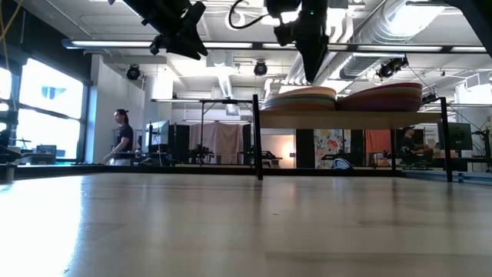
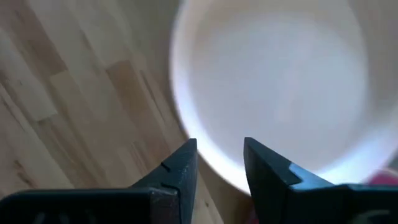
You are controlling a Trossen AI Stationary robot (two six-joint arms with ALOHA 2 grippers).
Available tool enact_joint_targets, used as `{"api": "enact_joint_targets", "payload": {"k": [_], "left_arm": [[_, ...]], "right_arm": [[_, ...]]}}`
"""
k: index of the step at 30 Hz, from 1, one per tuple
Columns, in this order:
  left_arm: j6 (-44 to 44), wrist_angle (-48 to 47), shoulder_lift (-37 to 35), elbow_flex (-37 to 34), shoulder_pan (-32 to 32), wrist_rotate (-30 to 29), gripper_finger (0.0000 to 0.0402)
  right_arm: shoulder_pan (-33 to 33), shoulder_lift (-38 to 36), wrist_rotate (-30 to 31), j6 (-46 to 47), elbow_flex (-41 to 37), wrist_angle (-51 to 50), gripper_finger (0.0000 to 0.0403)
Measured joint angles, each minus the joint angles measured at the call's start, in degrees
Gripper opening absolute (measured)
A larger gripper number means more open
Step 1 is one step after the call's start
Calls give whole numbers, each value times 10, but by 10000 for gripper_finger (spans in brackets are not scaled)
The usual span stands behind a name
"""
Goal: Place and stack plates onto a shelf
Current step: Stack the light orange plate on the blue plate on the shelf, then return to Home Position
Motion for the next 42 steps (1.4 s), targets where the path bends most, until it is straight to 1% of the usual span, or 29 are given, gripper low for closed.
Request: {"api": "enact_joint_targets", "payload": {"k": [4, 8, 10, 15, 19, 24, 26, 30, 32, 36, 39, 42], "left_arm": [[0, 0, 0, 0, 0, 1, 118], [0, 0, 0, 0, 0, 1, 118], [0, 0, 0, 0, 0, 1, 118], [0, 0, 0, 0, 0, 2, 118], [0, 0, 0, 0, 0, 2, 118], [1, 0, 0, 0, 0, 2, 118], [1, 0, 0, 0, 0, 2, 118], [1, 0, 0, 0, 0, 2, 118], [1, 0, 0, 0, 0, 2, 118], [-3, -2, -5, 0, 0, 3, 118], [-23, -2, -34, 0, 0, 20, 118], [-8, -21, -78, 0, 0, 35, 118]], "right_arm": [[-9, 0, 34, 11, 0, -3, 105], [-38, 0, 39, 4, -4, 26, 101], [-56, 0, 33, 8, -13, 32, 101], [-92, 0, -5, 19, -52, 34, 101], [-96, 0, -13, 25, -73, 45, 101], [-96, 0, -53, 26, -86, 80, 101], [-96, 0, -51, 25, -87, 84, 100], [-97, -1, -26, 30, -87, 78, 100], [-99, -2, -26, 30, -77, 68, 100], [-99, -4, -27, 41, -33, 48, 100], [-98, -4, -43, 41, 9, 36, 100], [-98, -7, -69, 27, 47, 28, 100]]}}
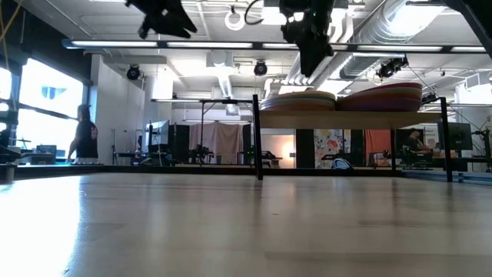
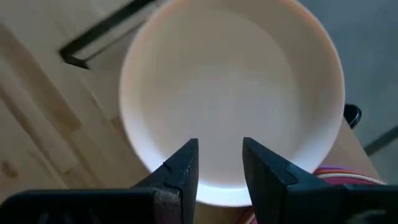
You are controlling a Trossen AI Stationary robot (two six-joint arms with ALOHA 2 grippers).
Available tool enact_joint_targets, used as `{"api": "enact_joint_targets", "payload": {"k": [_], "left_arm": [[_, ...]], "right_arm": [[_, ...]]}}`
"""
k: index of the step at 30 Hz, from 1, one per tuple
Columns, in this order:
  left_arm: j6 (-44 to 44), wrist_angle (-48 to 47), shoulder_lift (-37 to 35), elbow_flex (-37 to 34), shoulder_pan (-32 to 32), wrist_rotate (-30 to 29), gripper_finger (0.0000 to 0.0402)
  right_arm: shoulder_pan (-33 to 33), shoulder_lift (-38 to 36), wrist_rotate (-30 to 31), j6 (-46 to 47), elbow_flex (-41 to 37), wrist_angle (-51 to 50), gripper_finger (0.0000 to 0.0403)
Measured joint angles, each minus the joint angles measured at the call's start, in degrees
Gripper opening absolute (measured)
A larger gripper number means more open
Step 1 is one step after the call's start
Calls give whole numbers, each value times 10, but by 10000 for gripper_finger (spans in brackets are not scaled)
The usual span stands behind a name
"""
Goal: Place and stack plates onto a shelf
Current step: Return to Home Position
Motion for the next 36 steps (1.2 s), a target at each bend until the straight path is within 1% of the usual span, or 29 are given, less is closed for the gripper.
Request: {"api": "enact_joint_targets", "payload": {"k": [3, 5, 7, 10, 13, 17, 21, 25, 31, 36], "left_arm": [[20, -34, -49, -1, -1, 0, 118], [19, -37, -83, -14, -1, -3, 118], [10, -32, -123, -43, -1, -5, 118], [-10, -16, -187, -103, -2, -2, 118], [-14, 11, -249, -170, -8, -3, 118], [-9, 94, -323, -257, -17, -2, 118], [12, 157, -379, -326, -25, 31, 118], [31, 177, -414, -379, -29, 66, 118], [39, 202, -447, -460, -28, 113, 117], [27, 305, -464, -550, -28, 155, 117]], "right_arm": [[0, -15, -15, -9, 12, 6, 100], [0, -36, -17, -3, 5, 23, 100], [1, -64, -17, 4, -16, 44, 100], [4, -118, -20, 19, -75, 96, 100], [14, -187, -39, 33, -164, 172, 100], [34, -285, -65, 57, -319, 331, 100], [62, -372, -107, 81, -468, 482, 100], [94, -445, -120, 119, -590, 590, 100], [148, -537, -115, 175, -730, 701, 100], [193, -598, -96, 198, -842, 827, 100]]}}
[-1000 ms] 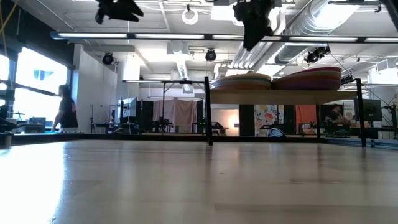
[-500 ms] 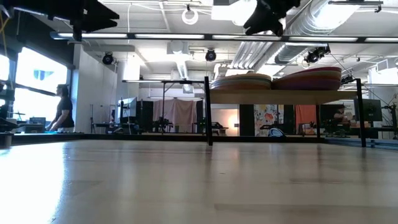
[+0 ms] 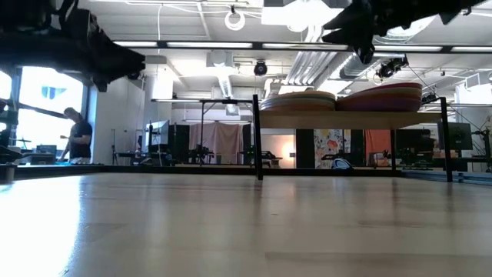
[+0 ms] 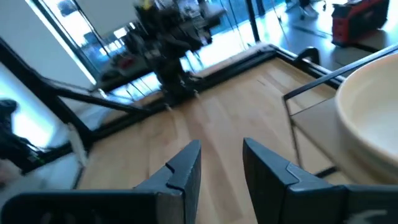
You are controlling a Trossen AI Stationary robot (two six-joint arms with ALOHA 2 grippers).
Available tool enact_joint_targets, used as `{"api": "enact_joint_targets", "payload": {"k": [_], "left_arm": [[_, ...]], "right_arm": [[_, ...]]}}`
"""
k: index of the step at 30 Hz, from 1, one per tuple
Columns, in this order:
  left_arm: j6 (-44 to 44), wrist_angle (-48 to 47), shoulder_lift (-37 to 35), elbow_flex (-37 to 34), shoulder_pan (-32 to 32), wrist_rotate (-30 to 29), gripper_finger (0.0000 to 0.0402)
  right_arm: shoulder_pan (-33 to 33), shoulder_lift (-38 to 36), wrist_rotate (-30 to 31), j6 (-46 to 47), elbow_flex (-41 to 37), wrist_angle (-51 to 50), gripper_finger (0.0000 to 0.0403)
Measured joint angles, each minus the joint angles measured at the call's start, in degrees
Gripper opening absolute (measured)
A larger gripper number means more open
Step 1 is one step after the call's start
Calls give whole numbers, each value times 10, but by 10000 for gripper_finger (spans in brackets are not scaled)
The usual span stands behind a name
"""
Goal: Place and stack plates onto a shelf
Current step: Return to Home Position
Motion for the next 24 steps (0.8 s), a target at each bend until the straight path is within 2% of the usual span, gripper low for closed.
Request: {"api": "enact_joint_targets", "payload": {"k": [3, 6, 21, 24], "left_arm": [[-17, 33, -5, -38, 0, 7, 117], [-26, 22, -6, -49, 0, 7, 117], [43, -43, -6, -49, 0, 8, 117], [20, -44, -6, -49, 0, 8, 117]], "right_arm": [[16, -27, 4, 20, -58, 63, 100], [26, -49, 4, 32, -102, 96, 100], [70, -150, 9, -25, -255, 127, 100], [71, -179, 6, -44, -279, 127, 100]]}}
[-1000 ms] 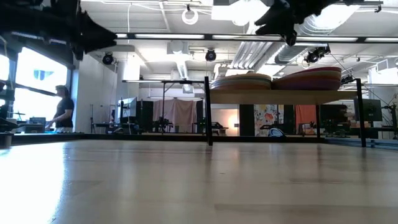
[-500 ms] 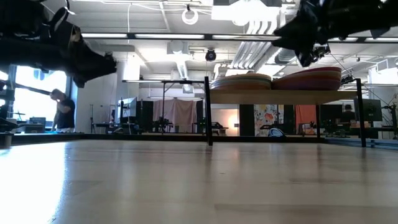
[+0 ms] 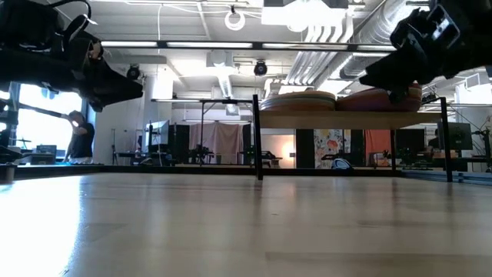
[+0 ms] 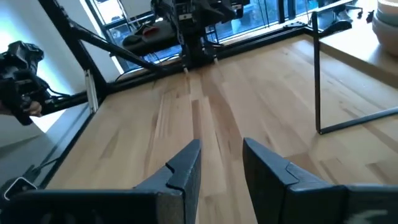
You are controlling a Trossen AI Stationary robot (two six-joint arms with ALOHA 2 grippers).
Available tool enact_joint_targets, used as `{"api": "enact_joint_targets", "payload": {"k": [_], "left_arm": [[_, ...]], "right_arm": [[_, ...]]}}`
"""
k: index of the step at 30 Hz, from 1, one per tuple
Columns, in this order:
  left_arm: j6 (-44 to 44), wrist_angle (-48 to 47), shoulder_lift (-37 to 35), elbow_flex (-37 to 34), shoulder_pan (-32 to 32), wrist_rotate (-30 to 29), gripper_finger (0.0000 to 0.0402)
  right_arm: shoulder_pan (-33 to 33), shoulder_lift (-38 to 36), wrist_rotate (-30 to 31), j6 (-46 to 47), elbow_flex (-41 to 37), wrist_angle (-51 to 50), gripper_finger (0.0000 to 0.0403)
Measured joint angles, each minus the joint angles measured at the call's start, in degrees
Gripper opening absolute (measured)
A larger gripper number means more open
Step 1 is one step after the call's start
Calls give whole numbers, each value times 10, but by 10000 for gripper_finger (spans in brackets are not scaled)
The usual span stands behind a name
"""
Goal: Place and stack plates onto a shelf
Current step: Return to Home Position
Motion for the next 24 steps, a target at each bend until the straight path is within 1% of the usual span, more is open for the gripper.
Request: {"api": "enact_joint_targets", "payload": {"k": [4, 7, 13, 15, 20, 24], "left_arm": [[-46, 0, 0, 0, 0, -2, 117], [-48, 0, 0, 0, 0, -4, 117], [-9, -1, 0, 0, 0, -6, 117], [6, -3, 0, 0, 0, -6, 117], [44, -21, 0, 0, 0, -6, 117], [85, -63, 0, 0, 0, -6, 117]], "right_arm": [[0, -45, -13, -8, -32, -1, 100], [0, -79, -32, -24, -54, -1, 100], [0, -131, -41, -38, -101, -9, 100], [0, -141, -53, -44, -104, -29, 100], [0, -146, -92, -78, -104, -54, 100], [0, -146, -97, -93, -104, -53, 100]]}}
